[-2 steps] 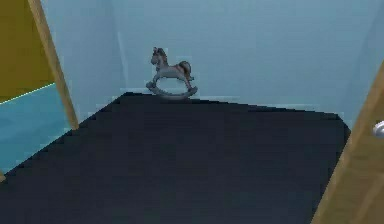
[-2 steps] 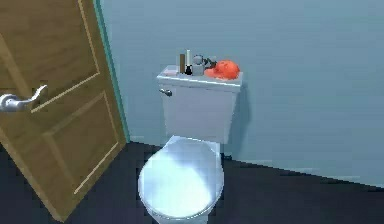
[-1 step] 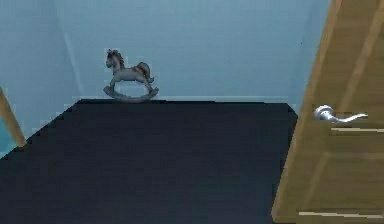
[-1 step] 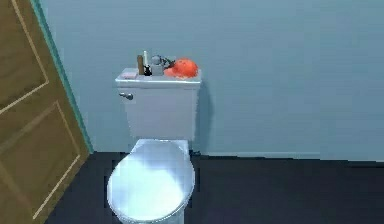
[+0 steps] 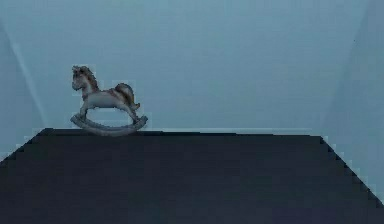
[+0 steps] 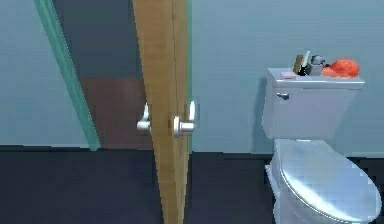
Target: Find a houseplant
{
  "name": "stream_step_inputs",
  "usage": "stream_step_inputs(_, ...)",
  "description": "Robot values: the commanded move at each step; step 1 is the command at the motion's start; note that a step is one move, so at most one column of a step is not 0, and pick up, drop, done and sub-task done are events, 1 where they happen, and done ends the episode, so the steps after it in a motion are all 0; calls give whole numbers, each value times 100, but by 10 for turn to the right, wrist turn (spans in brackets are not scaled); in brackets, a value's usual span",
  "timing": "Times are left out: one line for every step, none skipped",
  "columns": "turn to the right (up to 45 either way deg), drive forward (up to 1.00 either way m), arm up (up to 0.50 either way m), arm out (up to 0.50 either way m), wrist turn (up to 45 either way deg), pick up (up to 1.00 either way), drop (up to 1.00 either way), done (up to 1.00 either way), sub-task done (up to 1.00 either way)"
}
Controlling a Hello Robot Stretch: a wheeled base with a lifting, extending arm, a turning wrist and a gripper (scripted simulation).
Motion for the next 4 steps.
stream_step_inputs(90, 0, 0, 0, 0, 0, 0, 0, 0)
stream_step_inputs(0, 40, 0, 0, 0, 0, 0, 0, 0)
stream_step_inputs(450, 0, 0, 0, 0, 0, 0, 0, 0)
stream_step_inputs(90, 0, 0, 0, 0, 0, 0, 0, 0)
